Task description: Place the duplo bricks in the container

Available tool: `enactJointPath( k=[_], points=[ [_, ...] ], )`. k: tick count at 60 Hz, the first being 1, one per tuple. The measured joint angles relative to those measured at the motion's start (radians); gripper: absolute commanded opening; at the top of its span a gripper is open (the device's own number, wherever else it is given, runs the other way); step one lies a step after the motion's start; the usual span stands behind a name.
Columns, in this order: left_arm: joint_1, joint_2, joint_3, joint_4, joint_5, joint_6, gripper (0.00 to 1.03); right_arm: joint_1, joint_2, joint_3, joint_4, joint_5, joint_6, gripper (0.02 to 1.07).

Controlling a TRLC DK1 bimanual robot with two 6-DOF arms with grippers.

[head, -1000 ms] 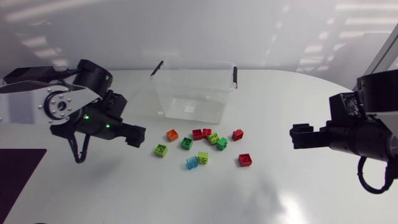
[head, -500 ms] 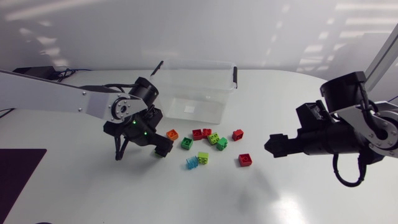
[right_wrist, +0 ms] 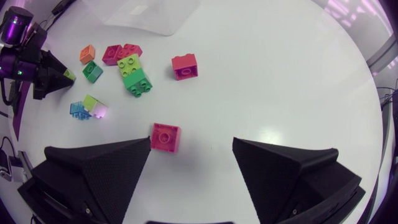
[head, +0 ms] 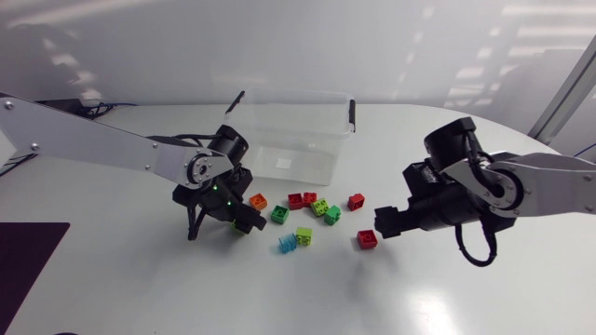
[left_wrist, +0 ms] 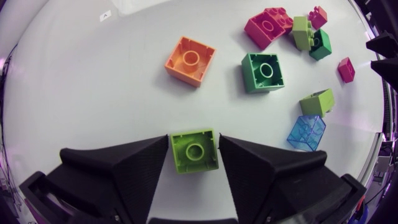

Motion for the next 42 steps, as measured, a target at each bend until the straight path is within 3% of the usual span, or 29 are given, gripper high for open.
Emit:
enactJointPath(
  k=[13,17,25,32,42],
  points=[
    [-0.006,0.011,0.001,0.005,0.023,0.000,0.29,0.053,0.113,0.056,0.002,0.003,0.008,0.91],
    [-0.001,0.010,0.002,0.005,0.023,0.000,0.29,0.065,0.144,0.070,0.002,0.005,0.012,0.85],
    [0.019,-0.034,0.002,0.002,0.023,0.001,0.29,0.082,0.209,0.090,0.002,0.019,0.015,0.83],
    [0.033,-0.145,0.002,0.002,0.023,0.001,0.29,0.098,0.259,0.094,0.003,0.033,0.021,0.57],
    [0.043,-0.286,0.043,0.005,0.023,0.008,0.29,0.120,0.299,0.095,0.044,0.037,0.022,0.34]
  ],
)
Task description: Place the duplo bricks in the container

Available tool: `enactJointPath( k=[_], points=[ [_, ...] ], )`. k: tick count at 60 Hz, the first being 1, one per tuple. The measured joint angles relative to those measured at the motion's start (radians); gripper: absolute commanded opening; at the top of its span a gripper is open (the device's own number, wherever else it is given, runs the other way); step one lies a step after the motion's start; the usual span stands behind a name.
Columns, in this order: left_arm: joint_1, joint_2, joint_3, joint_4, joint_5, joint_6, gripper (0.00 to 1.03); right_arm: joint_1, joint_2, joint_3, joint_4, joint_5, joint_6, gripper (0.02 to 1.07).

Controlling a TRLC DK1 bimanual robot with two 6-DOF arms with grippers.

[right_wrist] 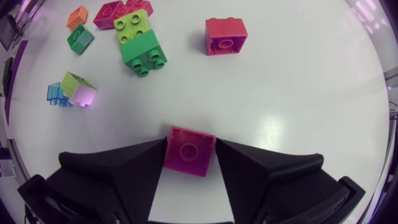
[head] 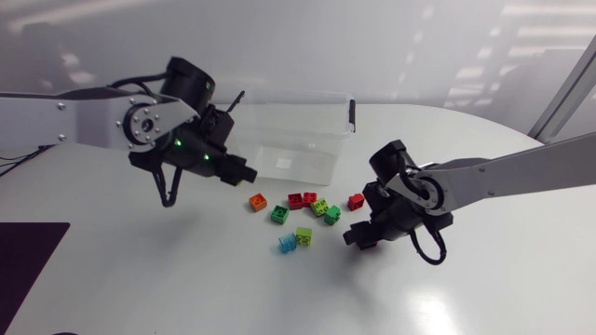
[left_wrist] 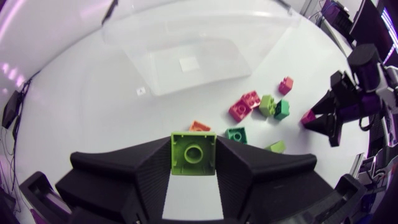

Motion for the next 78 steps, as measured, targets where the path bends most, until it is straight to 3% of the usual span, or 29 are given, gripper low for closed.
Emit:
enactJointPath(
  k=[3,19,31,35,38,46,62,78],
  points=[
    [0.007,-0.027,0.019,0.016,0.000,0.000,0.29,0.008,0.006,0.002,0.007,0.004,0.000,0.28],
    [0.048,-0.051,0.075,0.256,0.000,-0.005,0.30,0.014,-0.058,0.005,-0.033,0.008,-0.004,0.23],
    [0.048,0.107,0.239,0.356,0.000,-0.019,0.32,0.014,-0.177,0.100,-0.134,0.012,-0.005,0.23],
    [0.048,0.183,0.305,0.369,-0.002,-0.020,0.38,0.014,-0.189,0.140,-0.149,0.016,-0.008,0.23],
    [0.048,0.233,0.346,0.372,-0.009,-0.019,0.46,0.014,-0.192,0.172,-0.162,0.019,-0.009,0.23],
    [0.049,0.356,0.451,0.338,-0.028,-0.019,0.92,0.014,-0.190,0.264,-0.200,0.023,-0.011,0.23],
    [0.075,0.357,0.458,0.288,-0.021,-0.019,0.98,0.003,-0.095,0.555,-0.241,0.026,-0.023,0.24],
    [0.090,0.035,0.207,0.221,0.110,0.038,0.96,-0.008,0.095,0.787,-0.240,0.026,-0.031,0.25]
  ],
)
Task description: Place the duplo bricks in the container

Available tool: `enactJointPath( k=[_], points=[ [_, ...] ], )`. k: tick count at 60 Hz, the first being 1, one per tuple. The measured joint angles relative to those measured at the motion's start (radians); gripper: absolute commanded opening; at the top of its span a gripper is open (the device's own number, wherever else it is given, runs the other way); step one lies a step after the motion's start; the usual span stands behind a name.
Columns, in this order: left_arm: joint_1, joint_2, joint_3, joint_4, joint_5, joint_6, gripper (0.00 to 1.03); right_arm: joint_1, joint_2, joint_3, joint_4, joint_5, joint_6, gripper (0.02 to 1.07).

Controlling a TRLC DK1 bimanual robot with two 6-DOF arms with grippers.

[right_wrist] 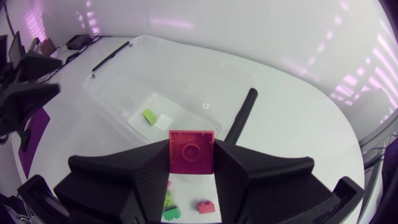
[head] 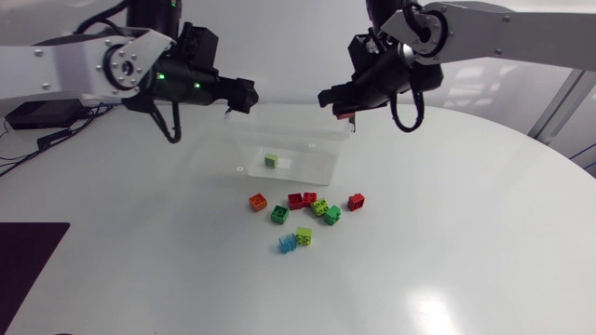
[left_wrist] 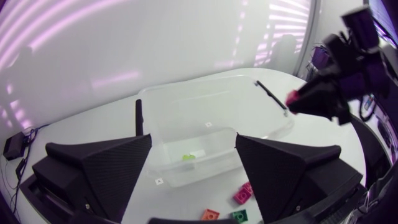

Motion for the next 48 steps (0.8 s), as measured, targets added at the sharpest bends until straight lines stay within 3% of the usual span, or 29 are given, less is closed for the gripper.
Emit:
enactJointPath(
  k=[8,12,14,20,27,37,48],
  points=[
    [-0.011,-0.131,-0.150,-0.023,0.043,0.071,0.96,0.000,0.104,0.102,0.000,0.000,0.000,0.26],
    [-0.023,-0.152,-0.218,-0.030,0.051,0.113,0.94,0.000,0.153,0.157,0.000,0.008,-0.004,0.33],
    [-0.029,-0.153,-0.253,-0.032,0.056,0.138,0.93,0.001,0.179,0.186,0.000,0.017,-0.006,0.40],
    [-0.040,-0.137,-0.335,-0.048,0.077,0.200,0.93,0.001,0.244,0.258,-0.005,0.030,-0.013,0.74],
    [-0.047,-0.076,-0.368,-0.041,0.078,0.270,0.93,0.001,0.284,0.290,-0.027,0.042,-0.023,0.97],
    [-0.047,0.053,-0.360,-0.026,0.078,0.367,0.93,0.006,0.250,0.260,-0.061,0.042,-0.031,1.02],
    [-0.045,0.219,-0.284,-0.025,0.085,0.451,0.93,0.021,0.006,-0.012,-0.047,0.018,-0.050,1.02]
  ],
)
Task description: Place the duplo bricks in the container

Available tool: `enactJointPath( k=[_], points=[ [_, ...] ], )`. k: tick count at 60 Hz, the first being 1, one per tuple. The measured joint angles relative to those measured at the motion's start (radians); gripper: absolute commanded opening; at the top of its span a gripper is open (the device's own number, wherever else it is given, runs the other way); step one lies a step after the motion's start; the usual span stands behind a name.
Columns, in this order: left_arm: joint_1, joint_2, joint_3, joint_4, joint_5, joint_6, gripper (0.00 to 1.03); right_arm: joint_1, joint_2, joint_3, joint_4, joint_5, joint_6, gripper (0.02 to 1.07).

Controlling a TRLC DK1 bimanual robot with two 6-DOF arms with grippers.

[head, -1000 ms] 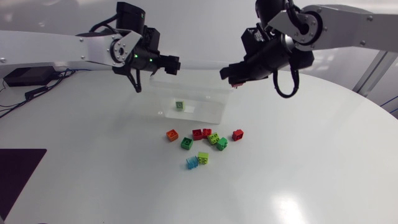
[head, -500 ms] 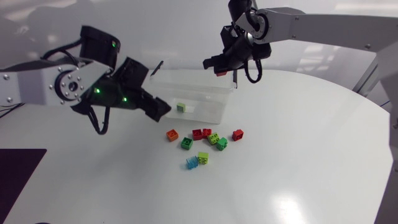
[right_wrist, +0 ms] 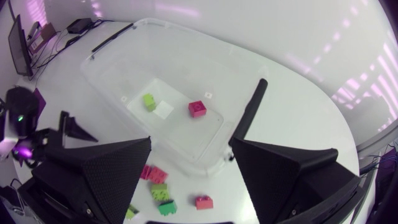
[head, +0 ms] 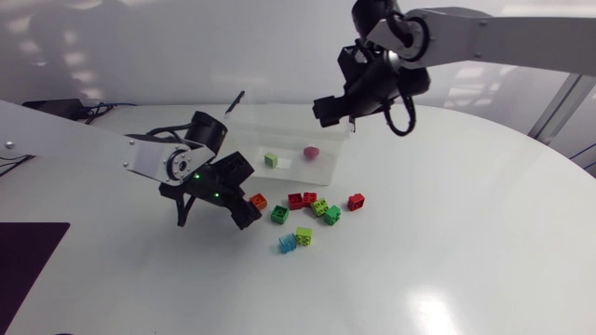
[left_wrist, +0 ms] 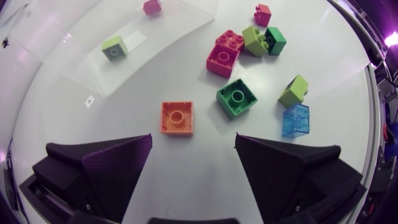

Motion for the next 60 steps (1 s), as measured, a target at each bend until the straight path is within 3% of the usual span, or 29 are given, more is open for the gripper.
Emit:
enactJointPath(
  k=[8,15,17,22,41,51,60],
  points=[
    [0.013,0.090,0.057,0.012,0.008,0.043,0.92,0.001,-0.188,-0.233,0.055,-0.021,-0.011,1.02],
    [0.025,0.144,0.098,0.035,0.019,0.059,0.80,-0.001,-0.268,-0.436,0.140,-0.027,-0.030,1.02],
    [0.027,0.153,0.103,0.042,0.019,0.061,0.70,-0.001,-0.272,-0.484,0.163,-0.030,-0.033,1.02],
    [0.030,0.174,0.116,0.061,0.034,0.065,0.29,-0.009,-0.264,-0.598,0.233,-0.045,-0.045,1.02],
    [0.030,0.152,0.110,0.066,0.075,0.073,0.25,-0.075,-0.105,-0.685,0.425,-0.048,-0.101,1.02],
    [0.030,-0.072,0.039,0.007,0.098,0.068,0.25,-0.100,0.001,-0.655,0.446,-0.048,-0.131,1.01],
    [0.029,-0.309,0.035,-0.034,0.114,0.040,0.25,-0.106,0.062,-0.613,0.453,-0.048,-0.142,0.91]
  ],
)
